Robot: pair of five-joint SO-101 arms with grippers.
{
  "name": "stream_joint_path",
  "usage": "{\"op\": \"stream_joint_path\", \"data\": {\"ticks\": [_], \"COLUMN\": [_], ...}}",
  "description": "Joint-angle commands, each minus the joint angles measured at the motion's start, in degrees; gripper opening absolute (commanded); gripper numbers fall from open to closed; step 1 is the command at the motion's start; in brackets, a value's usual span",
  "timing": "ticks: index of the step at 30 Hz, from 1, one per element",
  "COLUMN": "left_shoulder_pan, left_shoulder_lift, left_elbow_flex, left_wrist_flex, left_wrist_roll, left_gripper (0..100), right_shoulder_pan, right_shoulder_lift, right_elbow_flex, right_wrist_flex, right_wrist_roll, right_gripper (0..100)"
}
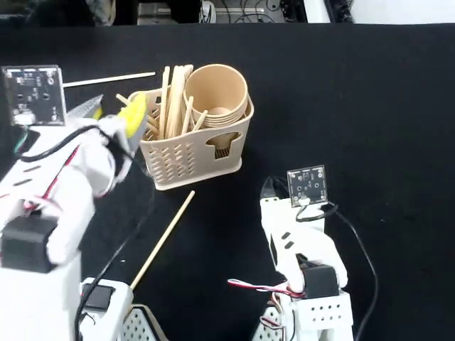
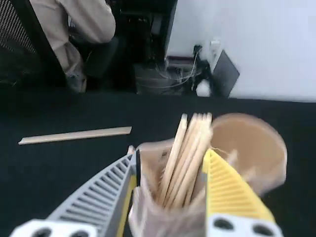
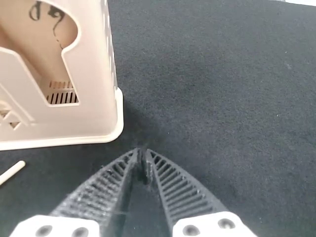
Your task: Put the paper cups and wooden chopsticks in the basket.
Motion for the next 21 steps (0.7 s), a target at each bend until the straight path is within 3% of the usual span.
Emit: {"op": "stream_joint_path", "data": {"ticks": [1,3,7,15,21], "left_shoulder_pan": [7.7,12.0,13.7,8.8,9.8], "left_shoulder_lift": [3.8,5.0,3.5,-13.5,-28.2], "left_elbow_flex": [-9.0,-7.6,2.2,39.9,57.1], "left_wrist_flex": [20.7,26.2,25.5,4.7,-0.1], "left_wrist_roll": [-8.4,-10.7,-10.5,-11.3,-16.2], "left_gripper": [22,22,21,22,22], "right_shoulder_pan": [0.7,0.7,0.7,0.7,0.7], "right_shoulder_lift": [-5.0,-5.0,-5.0,-5.0,-5.0], "right_elbow_flex": [-0.2,-0.2,-0.2,-0.2,-0.2], "right_wrist_flex": [0.2,0.2,0.2,0.2,0.2], "right_wrist_roll": [0.2,0.2,0.2,0.2,0.2], "right_gripper": [1.7,1.7,1.7,1.7,1.7]}}
